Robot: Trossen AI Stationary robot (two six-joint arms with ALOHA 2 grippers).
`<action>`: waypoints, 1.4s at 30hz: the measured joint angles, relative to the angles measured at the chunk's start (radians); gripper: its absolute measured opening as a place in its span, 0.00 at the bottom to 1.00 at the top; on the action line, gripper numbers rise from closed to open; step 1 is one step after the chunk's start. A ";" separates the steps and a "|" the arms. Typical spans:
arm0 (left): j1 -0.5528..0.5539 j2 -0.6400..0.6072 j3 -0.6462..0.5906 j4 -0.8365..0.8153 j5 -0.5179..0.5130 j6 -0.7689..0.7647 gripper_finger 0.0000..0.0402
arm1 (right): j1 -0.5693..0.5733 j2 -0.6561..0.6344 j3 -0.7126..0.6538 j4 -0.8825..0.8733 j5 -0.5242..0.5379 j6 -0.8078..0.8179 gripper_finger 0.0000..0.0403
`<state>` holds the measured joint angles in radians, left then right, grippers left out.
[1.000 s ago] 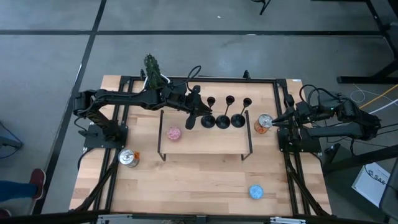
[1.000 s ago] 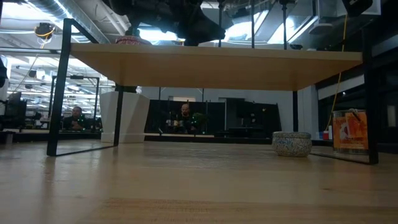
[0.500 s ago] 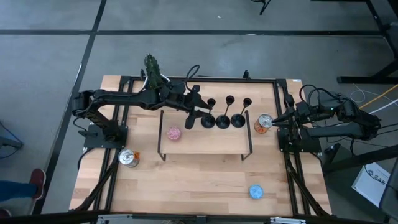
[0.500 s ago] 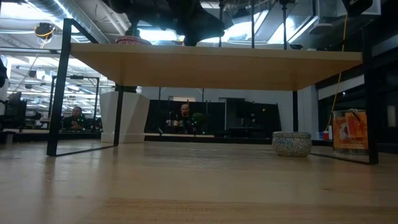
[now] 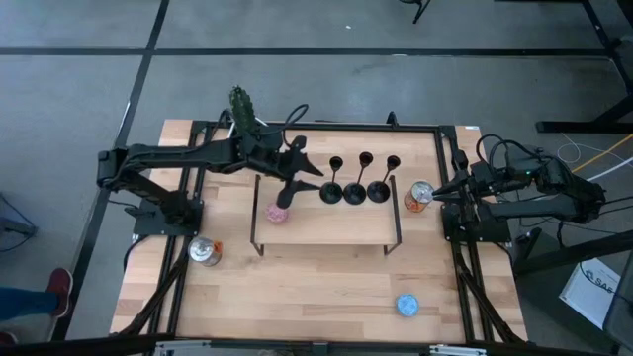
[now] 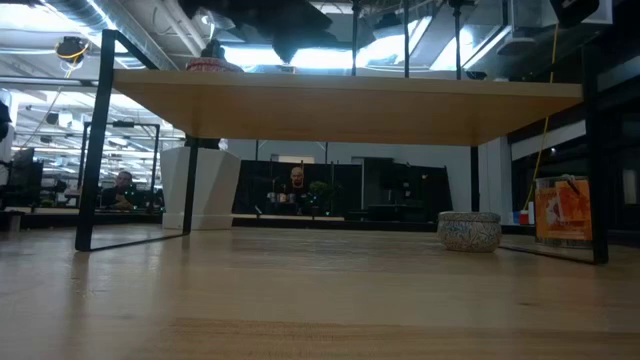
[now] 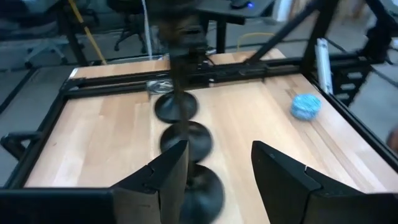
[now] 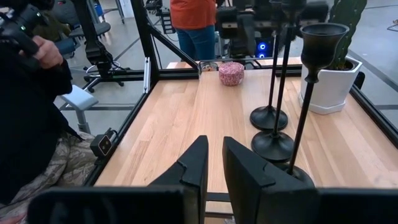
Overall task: Pick & Place candle stick holders
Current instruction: Adjust the black candle holders on the shelf, then move the shelf to the top of the table
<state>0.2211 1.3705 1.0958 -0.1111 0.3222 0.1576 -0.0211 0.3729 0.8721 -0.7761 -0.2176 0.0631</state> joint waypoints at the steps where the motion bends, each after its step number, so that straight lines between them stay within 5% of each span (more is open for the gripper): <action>1: -0.007 -0.014 0.000 -0.018 0.000 0.017 0.43 | 0.000 0.000 0.000 0.000 0.000 0.000 0.13; 22: -0.019 -0.124 0.000 -0.366 -0.039 0.118 0.40 | 0.000 0.000 0.000 0.000 -0.003 0.000 0.13; 33: 0.049 -0.177 0.000 -0.490 -0.060 0.141 0.22 | 0.000 0.000 0.000 0.000 -0.003 0.000 0.13; 42: 0.080 -0.347 -0.126 -0.485 -0.049 0.097 0.05 | 0.000 0.000 0.000 0.000 -0.002 0.000 0.13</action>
<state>0.3012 1.0237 0.9693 -0.5965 0.2735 0.2550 -0.0211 0.3726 0.8719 -0.7761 -0.2195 0.0631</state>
